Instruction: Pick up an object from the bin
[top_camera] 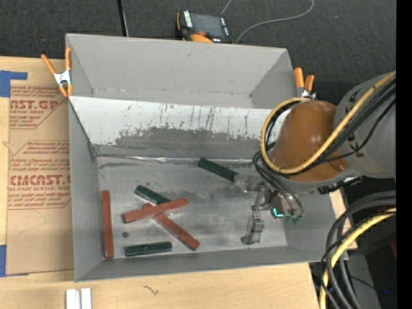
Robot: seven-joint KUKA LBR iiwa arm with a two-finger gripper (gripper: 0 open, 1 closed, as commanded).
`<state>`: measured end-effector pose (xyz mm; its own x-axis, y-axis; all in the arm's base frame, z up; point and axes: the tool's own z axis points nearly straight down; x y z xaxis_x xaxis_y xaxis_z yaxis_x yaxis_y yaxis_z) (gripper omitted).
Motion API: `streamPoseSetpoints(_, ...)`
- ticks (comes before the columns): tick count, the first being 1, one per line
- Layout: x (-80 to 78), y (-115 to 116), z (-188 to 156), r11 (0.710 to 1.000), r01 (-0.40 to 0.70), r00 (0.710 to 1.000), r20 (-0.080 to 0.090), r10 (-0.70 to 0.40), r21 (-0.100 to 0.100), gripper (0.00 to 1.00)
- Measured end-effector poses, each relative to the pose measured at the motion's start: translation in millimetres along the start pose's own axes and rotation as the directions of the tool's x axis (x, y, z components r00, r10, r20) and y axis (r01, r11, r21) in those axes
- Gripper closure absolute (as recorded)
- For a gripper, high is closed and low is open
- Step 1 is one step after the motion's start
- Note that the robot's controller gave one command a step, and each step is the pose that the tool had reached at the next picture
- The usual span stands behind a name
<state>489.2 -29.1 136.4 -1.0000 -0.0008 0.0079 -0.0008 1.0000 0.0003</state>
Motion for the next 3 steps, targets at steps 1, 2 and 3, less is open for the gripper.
streamPoseSetpoints(1,-14.5,-31.9,-62.5,0.995,0.1,0.995,0.014,-0.1,0.003,0.0)
streamPoseSetpoints(2,-69.0,64.3,6.5,0.963,0.271,0.962,0.01,-0.271,-0.001,0.0)
streamPoseSetpoints(3,-85.4,160.9,67.9,0.906,0.423,0.906,0.008,-0.423,0.0,0.0)
